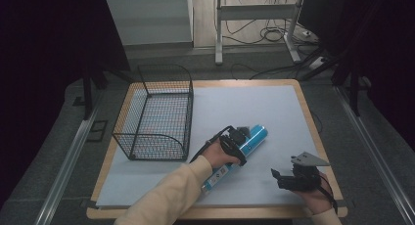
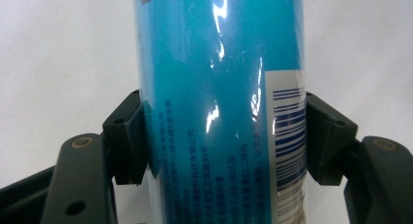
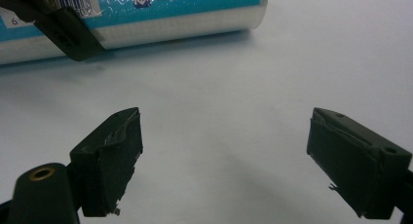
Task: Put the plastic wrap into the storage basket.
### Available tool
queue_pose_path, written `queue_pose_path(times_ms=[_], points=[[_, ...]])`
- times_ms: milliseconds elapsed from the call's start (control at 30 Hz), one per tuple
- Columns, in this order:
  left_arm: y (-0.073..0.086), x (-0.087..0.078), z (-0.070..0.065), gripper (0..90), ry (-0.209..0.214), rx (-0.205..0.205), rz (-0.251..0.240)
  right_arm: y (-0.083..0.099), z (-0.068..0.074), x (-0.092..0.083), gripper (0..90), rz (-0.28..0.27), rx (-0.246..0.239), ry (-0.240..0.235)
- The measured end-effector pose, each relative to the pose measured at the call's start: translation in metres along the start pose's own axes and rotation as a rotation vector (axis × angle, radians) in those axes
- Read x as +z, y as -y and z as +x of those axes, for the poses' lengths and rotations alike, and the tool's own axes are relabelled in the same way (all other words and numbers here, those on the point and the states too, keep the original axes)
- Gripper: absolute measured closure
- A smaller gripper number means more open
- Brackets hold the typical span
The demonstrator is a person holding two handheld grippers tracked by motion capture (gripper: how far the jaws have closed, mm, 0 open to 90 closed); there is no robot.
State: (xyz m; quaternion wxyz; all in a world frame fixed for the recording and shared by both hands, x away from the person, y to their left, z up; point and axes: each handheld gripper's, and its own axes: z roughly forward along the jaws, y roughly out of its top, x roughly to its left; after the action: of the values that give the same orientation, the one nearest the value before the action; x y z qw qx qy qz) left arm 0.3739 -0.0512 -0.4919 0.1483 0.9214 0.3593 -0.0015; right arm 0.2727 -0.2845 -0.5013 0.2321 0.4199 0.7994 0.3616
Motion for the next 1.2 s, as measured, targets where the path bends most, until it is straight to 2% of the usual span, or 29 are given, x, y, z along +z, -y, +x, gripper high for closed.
queue_pose_path(times_ms=[233, 667, 867, 1200], points=[[0.001, -0.006, 0.004, 31.0, -0.006, 0.003, 0.018, 0.000, 0.000, 0.000, 13.4, -0.002, 0.004, 0.002], [-0.006, -0.033, 0.005, 31.3, -0.023, 0.039, 0.012, 0.000, -0.001, 0.000, 13.5, -0.001, 0.006, 0.001], [-0.009, -0.048, 0.006, 31.4, -0.015, 0.047, -0.016, 0.000, -0.001, 0.000, 13.5, -0.003, 0.007, 0.002], [-0.010, -0.066, 0.012, 31.4, -0.028, 0.046, -0.037, 0.000, -0.001, 0.000, 13.5, -0.002, 0.005, 0.001]])
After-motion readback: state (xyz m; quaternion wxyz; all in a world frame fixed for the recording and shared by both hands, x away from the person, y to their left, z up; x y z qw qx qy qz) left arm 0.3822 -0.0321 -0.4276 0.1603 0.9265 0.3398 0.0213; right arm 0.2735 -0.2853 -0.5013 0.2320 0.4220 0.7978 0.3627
